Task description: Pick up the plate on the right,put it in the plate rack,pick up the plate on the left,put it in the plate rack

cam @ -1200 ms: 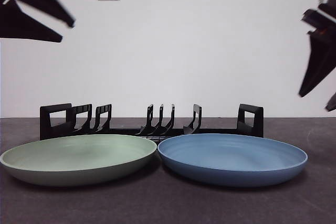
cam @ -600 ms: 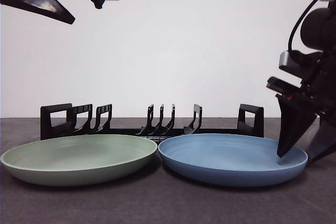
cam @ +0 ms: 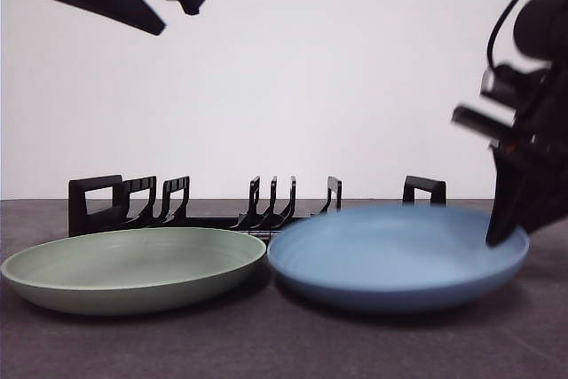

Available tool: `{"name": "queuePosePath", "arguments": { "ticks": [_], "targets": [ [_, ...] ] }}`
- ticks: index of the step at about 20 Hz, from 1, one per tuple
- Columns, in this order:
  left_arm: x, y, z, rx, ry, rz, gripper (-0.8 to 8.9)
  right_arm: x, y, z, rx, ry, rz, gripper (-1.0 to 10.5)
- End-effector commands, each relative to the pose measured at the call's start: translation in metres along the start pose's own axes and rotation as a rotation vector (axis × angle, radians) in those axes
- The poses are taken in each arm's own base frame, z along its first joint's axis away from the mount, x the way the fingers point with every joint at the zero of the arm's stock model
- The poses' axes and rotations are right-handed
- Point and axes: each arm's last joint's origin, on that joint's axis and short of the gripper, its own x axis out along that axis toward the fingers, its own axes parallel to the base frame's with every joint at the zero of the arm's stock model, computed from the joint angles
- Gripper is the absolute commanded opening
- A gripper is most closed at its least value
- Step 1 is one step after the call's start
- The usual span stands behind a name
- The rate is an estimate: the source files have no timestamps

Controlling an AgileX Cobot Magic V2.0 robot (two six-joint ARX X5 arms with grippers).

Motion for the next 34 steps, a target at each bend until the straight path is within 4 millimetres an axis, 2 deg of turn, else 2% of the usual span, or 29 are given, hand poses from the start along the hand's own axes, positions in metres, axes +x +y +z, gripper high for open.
{"name": "queuePosePath", "arguments": {
  "ticks": [1, 4, 6, 10, 16, 20, 23, 30, 31, 32, 33, 34],
  "targets": [
    [0.002, -0.014, -0.001, 0.2, 0.041, 0.015, 3.75, -0.021, 0.009, 0.005, 0.015, -0.061, 0.019, -0.2],
    [0.004, -0.038, 0.0, 0.45, 0.069, 0.032, 3.75, -0.046, 0.023, 0.016, 0.012, -0.037, 0.024, -0.2],
    [0.004, -0.054, 0.001, 0.607, 0.071, 0.041, 3.75, -0.056, 0.037, 0.023, -0.014, -0.018, 0.035, -0.2],
    [0.015, -0.078, -0.003, 0.774, 0.121, 0.046, 3.74, -0.068, 0.06, 0.029, -0.082, 0.002, 0.135, -0.2],
    [0.044, -0.094, -0.012, 0.861, 0.227, 0.02, 3.66, -0.067, 0.076, 0.023, -0.128, 0.045, 0.161, -0.2],
    [0.056, -0.096, -0.017, 0.871, 0.274, 0.006, 1.88, -0.067, 0.077, 0.021, -0.124, 0.071, 0.203, -0.2],
    [0.057, -0.097, -0.017, 0.871, 0.273, -0.001, -0.16, -0.067, 0.077, 0.02, -0.129, 0.083, 0.2, -0.2],
    [0.057, -0.097, -0.017, 0.869, 0.275, -0.001, -0.09, -0.071, 0.077, 0.02, -0.155, 0.074, 0.201, 0.1],
    [0.057, -0.097, -0.017, 0.867, 0.274, 0.0, -0.09, -0.072, 0.078, 0.02, -0.164, 0.065, 0.201, 0.9],
    [0.057, -0.097, -0.017, 0.855, 0.274, 0.004, -0.09, -0.076, 0.077, 0.022, -0.175, 0.047, 0.2, 2.3],
    [0.057, -0.097, -0.016, 0.831, 0.267, 0.01, -0.09, -0.082, 0.076, 0.024, -0.172, 0.024, 0.195, 3.0],
    [0.057, -0.097, -0.015, 0.783, 0.25, 0.021, -0.09, -0.088, 0.075, 0.028, -0.171, -0.01, 0.197, 3.2]
  ]
}}
